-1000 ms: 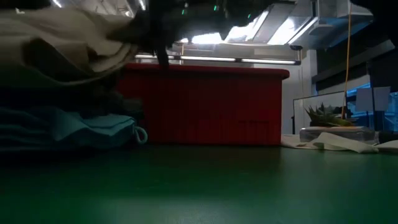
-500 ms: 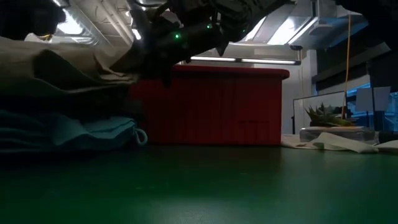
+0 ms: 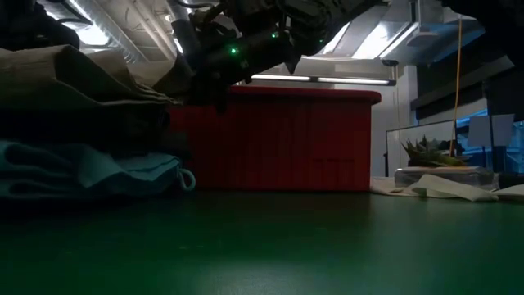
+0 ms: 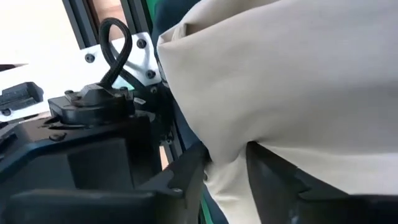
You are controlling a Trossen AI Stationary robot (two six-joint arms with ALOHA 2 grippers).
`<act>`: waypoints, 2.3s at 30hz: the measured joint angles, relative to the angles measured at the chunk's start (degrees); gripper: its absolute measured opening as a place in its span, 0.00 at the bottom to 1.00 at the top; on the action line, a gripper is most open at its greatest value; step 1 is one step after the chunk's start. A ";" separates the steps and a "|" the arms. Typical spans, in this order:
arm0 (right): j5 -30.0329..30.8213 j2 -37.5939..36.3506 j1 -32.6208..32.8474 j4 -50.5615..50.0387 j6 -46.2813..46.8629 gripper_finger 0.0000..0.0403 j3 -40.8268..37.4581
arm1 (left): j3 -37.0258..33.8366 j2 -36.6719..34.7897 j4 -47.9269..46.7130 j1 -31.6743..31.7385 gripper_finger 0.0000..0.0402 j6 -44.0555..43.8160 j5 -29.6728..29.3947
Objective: Fold Laundry from Bin
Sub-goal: Stack the folded brown shorts on top of the folded green polo shirt
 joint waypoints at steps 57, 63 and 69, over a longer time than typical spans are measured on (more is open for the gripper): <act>-4.36 -5.43 5.99 1.25 -9.22 0.76 0.02 | 11.47 4.33 21.36 -5.19 0.48 20.78 3.84; -4.80 -2.91 7.09 3.60 -9.01 0.72 0.00 | 11.39 10.61 22.75 -11.74 0.46 20.64 8.69; -4.87 -2.69 9.30 3.74 -9.09 0.51 0.00 | 11.39 14.71 24.33 -17.86 0.34 17.54 9.66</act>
